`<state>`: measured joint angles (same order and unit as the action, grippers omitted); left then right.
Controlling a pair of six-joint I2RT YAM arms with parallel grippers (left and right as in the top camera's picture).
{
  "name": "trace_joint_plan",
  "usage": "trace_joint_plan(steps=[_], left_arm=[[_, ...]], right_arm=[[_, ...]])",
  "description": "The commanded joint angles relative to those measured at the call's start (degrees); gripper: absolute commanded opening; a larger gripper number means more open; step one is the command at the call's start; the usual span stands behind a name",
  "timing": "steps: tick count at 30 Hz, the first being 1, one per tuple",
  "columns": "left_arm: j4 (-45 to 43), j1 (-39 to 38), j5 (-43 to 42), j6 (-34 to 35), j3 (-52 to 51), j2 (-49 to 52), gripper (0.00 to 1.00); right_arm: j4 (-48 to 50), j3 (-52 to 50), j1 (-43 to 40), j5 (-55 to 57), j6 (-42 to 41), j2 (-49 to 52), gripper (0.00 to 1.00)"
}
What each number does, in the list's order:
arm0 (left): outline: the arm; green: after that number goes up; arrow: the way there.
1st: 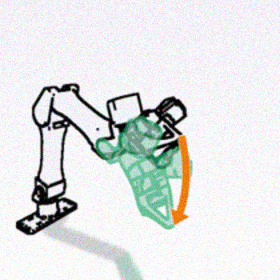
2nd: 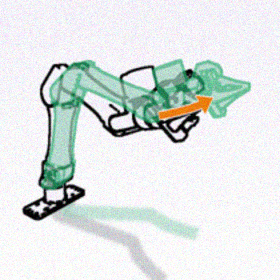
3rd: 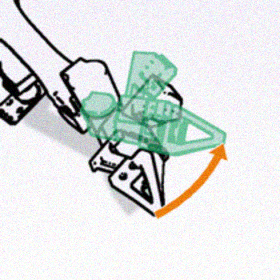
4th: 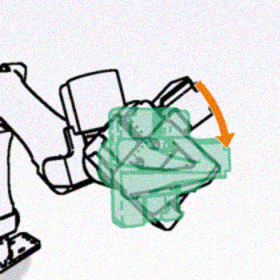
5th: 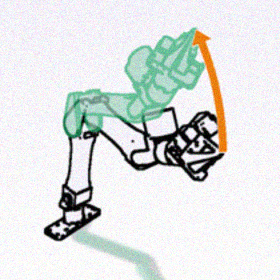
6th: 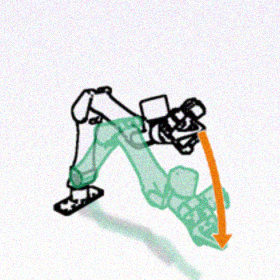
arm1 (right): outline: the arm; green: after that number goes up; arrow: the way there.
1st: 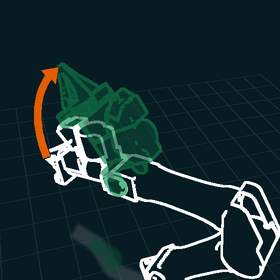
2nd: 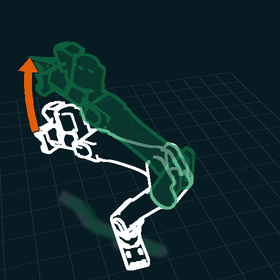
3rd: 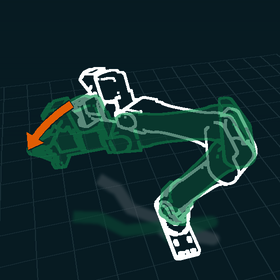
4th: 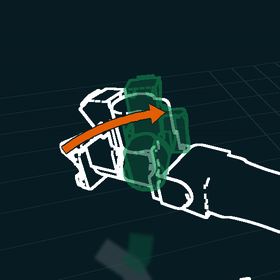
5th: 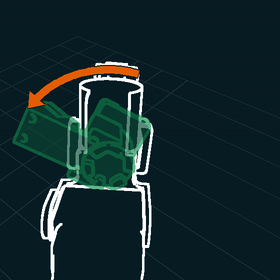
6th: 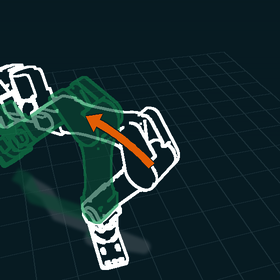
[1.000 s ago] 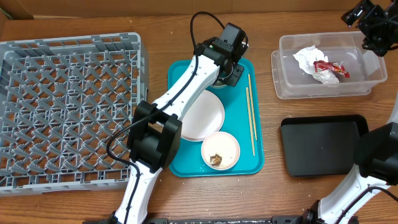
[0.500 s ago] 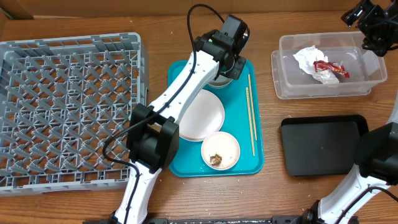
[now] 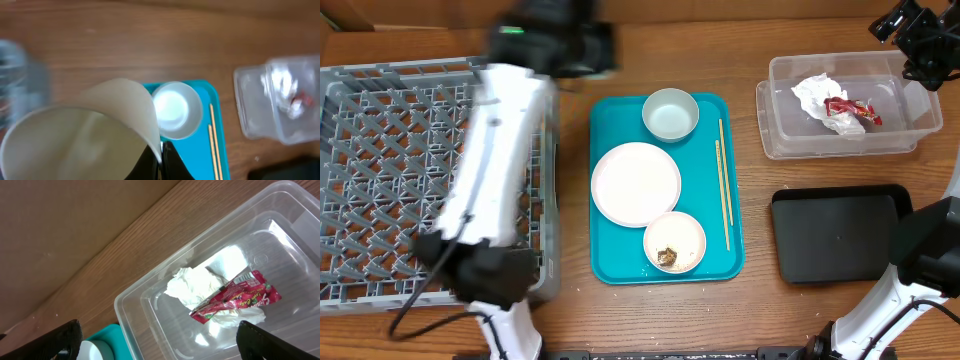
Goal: Sort waste into correct bins and load items into the dishwasher
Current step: 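Carry the white cup with the left gripper over the dish rack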
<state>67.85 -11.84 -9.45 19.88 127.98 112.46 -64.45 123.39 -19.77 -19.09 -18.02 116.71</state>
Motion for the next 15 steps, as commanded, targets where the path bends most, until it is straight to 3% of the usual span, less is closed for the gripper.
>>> trace_joint_plan(steps=[1,6,15], left_arm=[[3.2,8.9,-9.1,3.2,1.0,-2.4,0.04],[8.4,22.2,-14.6,6.5,-0.7,-1.9,0.04],[4.7,40.4,-28.6,5.3,-11.0,-1.9,0.04]], right_arm=[[0.3,0.4,0.2,0.2,-0.2,-2.8,1.0],[0.3,0.4,0.2,0.2,-0.2,-2.8,1.0],[0.3,0.4,0.2,0.2,-0.2,-2.8,1.0]])
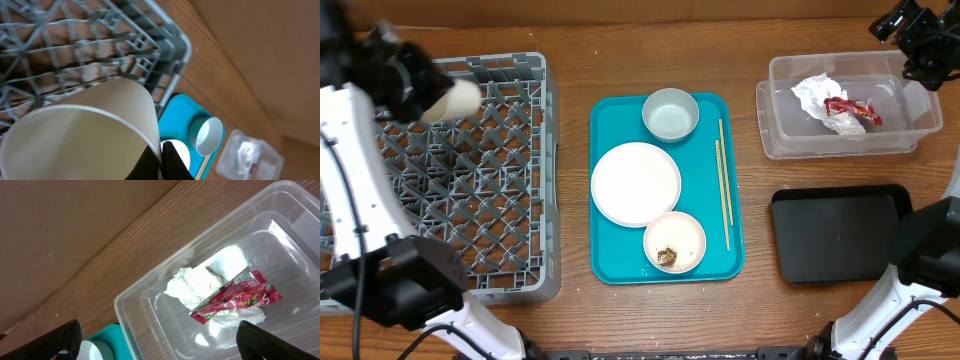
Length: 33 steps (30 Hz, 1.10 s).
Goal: Sort waste into correct bins and load items into the dishwasher
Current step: 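Carry the white cup with the left gripper over the dish rack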
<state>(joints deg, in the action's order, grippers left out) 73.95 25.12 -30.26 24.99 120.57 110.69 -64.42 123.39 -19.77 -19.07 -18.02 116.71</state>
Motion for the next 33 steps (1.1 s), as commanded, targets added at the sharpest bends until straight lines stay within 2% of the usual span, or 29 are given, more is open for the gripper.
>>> trace_joint_plan(steps=[1,4,10,12,17,25,29,33], left_arm=[[-2.8,5.0,-9.4,0.1,-5.3,-0.1,0.04],[-8.5,9.6,-16.7,-0.7,-11.4,-0.1,0.04],[-24.6,15.8,-37.4,-0.6,-24.6,-0.1,0.04],[-28.4,16.4,-40.5,-0.5,-27.8,-0.1,0.04],[-32.3,16.6,-40.8,-0.1,-32.6,-0.1,0.04],[-36.3,17.0,-33.8,1.0,-37.2,-0.1,0.04],[-43.4,16.9,-34.1,3.8,-41.6,-0.1,0.04],[-52.5,16.9,-37.8,6.7,-46.0,0.0,0.04]], right_arm=[[0.2,0.4,0.2,0.2,-0.2,-2.8,1.0],[0.2,0.4,0.2,0.2,-0.2,-2.8,1.0],[0.2,0.4,0.2,0.2,-0.2,-2.8,1.0],[0.2,0.4,0.2,0.2,-0.2,-2.8,1.0],[0.2,0.4,0.2,0.2,-0.2,-2.8,1.0],[0.2,0.4,0.2,0.2,-0.2,-2.8,1.0],[0.2,0.4,0.2,0.2,-0.2,-2.8,1.0],[0.2,0.4,0.2,0.2,-0.2,-2.8,1.0]])
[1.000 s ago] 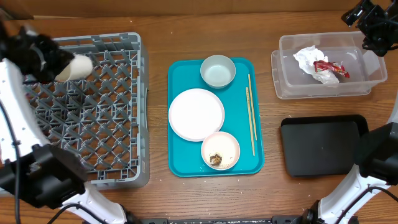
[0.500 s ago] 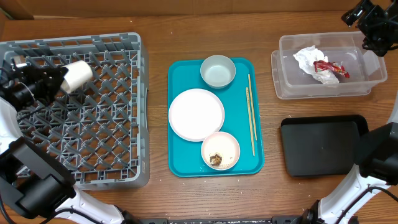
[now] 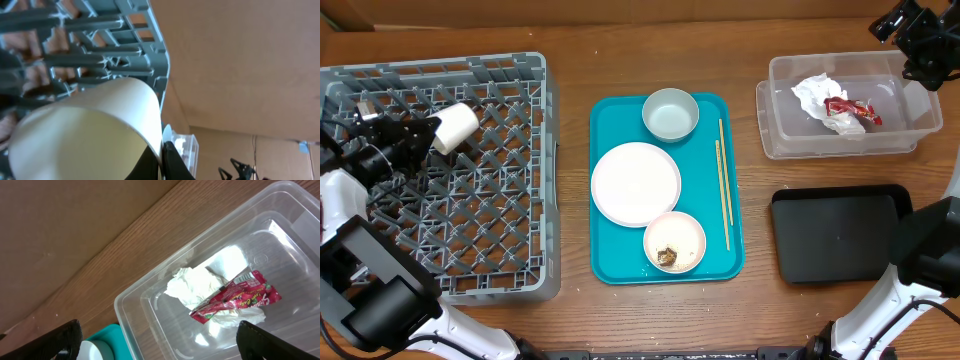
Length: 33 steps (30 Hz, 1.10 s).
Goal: Sort waste into correct bins and load items into the dishwasher
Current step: 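Carry the white cup with the left gripper over the dish rack, then tilt and lower the cup into the rack, then open the left gripper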
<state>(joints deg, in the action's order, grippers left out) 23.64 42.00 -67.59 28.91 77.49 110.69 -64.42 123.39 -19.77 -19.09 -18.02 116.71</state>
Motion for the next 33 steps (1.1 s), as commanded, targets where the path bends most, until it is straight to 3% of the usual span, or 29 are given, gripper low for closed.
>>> trace_joint_plan(steps=[1,11,29,33], left_arm=[[-4.0,0.0,-1.1,3.5,-3.7,0.0,0.04],[-4.2,0.1,2.5,3.6,-4.2,0.0,0.04],[5.4,4.3,12.5,-6.1,-4.2,0.0,0.05],[5.6,4.6,15.0,-6.3,-4.2,0.0,0.14]], right_arm=[[0.2,0.4,0.2,0.2,-0.2,-2.8,1.0],[0.2,0.4,0.2,0.2,-0.2,-2.8,1.0],[0.2,0.4,0.2,0.2,-0.2,-2.8,1.0],[0.2,0.4,0.2,0.2,-0.2,-2.8,1.0]])
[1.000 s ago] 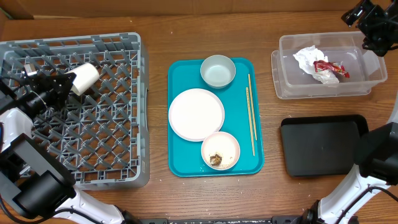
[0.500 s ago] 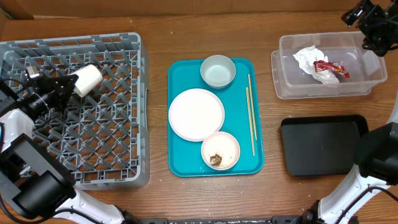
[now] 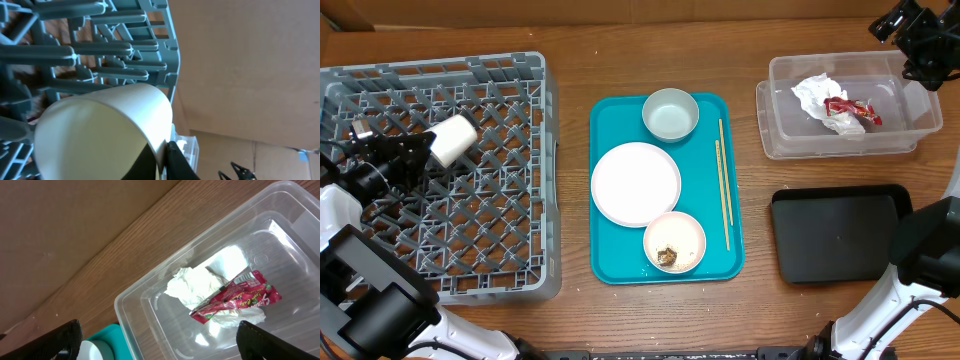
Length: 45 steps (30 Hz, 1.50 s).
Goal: Sort waste into correct bins and load items into the dishwasher
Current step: 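Tilt and lower the cup into the rack, then open the left gripper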
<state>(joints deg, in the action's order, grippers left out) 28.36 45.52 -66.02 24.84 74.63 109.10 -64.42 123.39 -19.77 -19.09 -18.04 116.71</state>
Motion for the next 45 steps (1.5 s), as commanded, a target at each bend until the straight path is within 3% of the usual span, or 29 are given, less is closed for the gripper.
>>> trace_joint_plan(steps=[1,4,7,9,11,13,17,25,31,37,45], left_arm=[[1.0,1.1,14.5,-2.4,-1.3,1.6,0.21],[1.7,1.1,17.8,-2.4,-1.3,1.6,0.39],[2.3,1.1,20.6,-2.6,-1.3,1.6,0.42],[2.3,1.1,21.7,-2.9,-1.3,1.6,0.4],[1.9,1.1,21.7,-4.3,-1.3,1.6,0.19],[1.5,1.1,21.6,-4.5,-1.3,1.6,0.04],[0.9,0.9,19.4,-2.3,-1.3,1.6,0.04],[-4.8,0.3,7.3,-2.4,-1.3,1.6,0.04],[-5.0,0.1,6.1,-2.4,-1.3,1.6,0.04],[-9.0,0.1,-4.0,-2.3,-1.3,1.6,0.04],[-11.6,0.2,-11.1,-1.9,-1.3,1.6,0.04]], right_arm=[[0.2,0.4,0.2,0.2,-0.2,-2.8,1.0],[0.2,0.4,0.2,0.2,-0.2,-2.8,1.0],[0.2,0.4,0.2,0.2,-0.2,-2.8,1.0],[0.2,0.4,0.2,0.2,-0.2,-2.8,1.0],[0.2,0.4,0.2,0.2,-0.2,-2.8,1.0],[0.2,0.4,0.2,0.2,-0.2,-2.8,1.0],[0.2,0.4,0.2,0.2,-0.2,-2.8,1.0],[0.2,0.4,0.2,0.2,-0.2,-2.8,1.0],[0.2,0.4,0.2,0.2,-0.2,-2.8,1.0],[0.2,0.4,0.2,0.2,-0.2,-2.8,1.0],[0.2,0.4,0.2,0.2,-0.2,-2.8,1.0]])
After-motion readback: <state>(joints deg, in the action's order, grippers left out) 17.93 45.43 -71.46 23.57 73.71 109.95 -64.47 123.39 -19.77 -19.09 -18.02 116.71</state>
